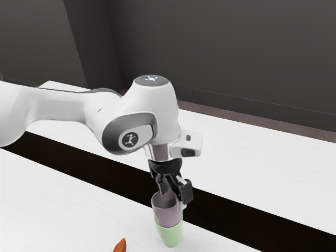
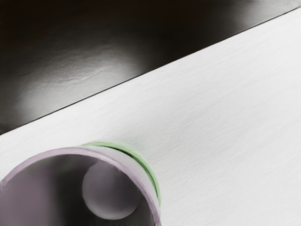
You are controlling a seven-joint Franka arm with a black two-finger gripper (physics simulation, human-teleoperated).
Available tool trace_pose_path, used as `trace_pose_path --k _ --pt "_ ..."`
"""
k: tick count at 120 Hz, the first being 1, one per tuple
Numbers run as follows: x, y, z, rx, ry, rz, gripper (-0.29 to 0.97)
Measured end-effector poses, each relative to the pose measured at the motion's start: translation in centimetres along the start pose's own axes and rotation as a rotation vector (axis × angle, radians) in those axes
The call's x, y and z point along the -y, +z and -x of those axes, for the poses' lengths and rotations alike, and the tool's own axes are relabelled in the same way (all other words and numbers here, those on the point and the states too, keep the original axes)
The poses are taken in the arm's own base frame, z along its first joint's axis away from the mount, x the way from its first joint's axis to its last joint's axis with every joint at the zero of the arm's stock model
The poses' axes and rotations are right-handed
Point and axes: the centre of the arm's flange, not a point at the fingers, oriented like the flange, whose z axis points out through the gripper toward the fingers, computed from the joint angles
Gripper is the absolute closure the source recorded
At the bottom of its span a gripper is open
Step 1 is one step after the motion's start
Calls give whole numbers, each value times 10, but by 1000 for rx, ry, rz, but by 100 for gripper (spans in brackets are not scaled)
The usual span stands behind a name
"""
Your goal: Place the left cup onto the right cup
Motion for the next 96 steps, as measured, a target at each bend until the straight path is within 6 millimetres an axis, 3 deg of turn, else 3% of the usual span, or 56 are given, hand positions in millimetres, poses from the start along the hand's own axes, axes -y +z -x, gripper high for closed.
trace_pose_path --k 14,21,33,45,58,73,81,96 --pt "-9 -47 10 -70 21 -4 8" --pt "-2 -82 6 -107 6 4 6" --pt "43 -138 -9 -147 -74 19 4" --pt "96 -175 -27 -155 -157 12 2" --pt "162 -191 -47 -140 -246 -15 1" --pt "226 -207 -50 -128 -319 -44 1" --pt "231 -210 -48 -114 -311 -47 0" --pt "204 -209 -49 -90 -239 -46 0"
